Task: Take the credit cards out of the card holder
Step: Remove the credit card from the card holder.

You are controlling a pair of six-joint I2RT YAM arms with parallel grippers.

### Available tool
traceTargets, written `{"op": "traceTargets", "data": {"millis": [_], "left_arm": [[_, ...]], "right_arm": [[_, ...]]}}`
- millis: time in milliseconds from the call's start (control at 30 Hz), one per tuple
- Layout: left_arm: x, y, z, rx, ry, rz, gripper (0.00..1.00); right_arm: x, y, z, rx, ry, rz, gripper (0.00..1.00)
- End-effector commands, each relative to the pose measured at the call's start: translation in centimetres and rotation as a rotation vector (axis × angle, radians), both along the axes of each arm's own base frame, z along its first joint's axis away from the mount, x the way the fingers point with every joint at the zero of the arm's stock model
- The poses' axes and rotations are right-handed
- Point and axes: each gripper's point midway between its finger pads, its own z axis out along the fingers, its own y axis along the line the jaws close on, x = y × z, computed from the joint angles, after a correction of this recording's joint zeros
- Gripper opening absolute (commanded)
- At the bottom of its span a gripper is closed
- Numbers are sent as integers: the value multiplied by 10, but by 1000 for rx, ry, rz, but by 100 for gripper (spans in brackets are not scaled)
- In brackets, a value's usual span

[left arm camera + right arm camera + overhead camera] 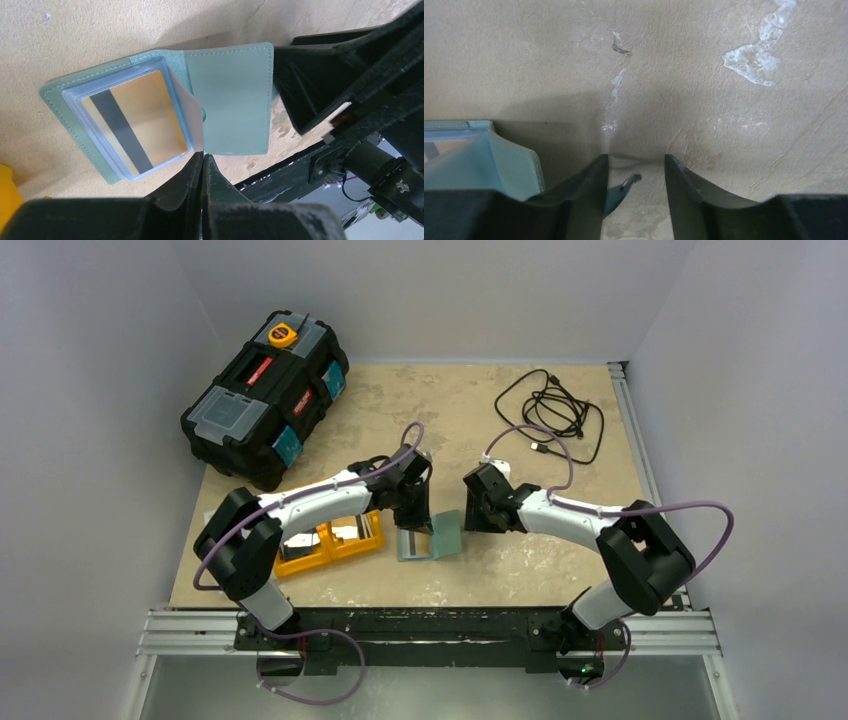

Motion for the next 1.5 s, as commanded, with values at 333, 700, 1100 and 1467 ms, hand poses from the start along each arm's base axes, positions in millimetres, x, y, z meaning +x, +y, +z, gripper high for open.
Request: {"op": "traceTargets", "data": {"millis": [333, 700, 1100, 1467], "left_arm": [[-1, -47, 15, -83, 8, -86, 32], [2, -80, -12, -149, 105, -77, 57], [3, -82, -30, -150, 159, -36, 66], [10, -75, -4, -189, 109, -45, 69]], "right_arm": [[6, -7, 85, 81, -160, -18, 63], [-9, -20, 110, 182, -256, -60, 47], [-43, 29, 79, 553, -210, 48, 2], [-52, 47, 76, 728, -217, 76, 0]]}}
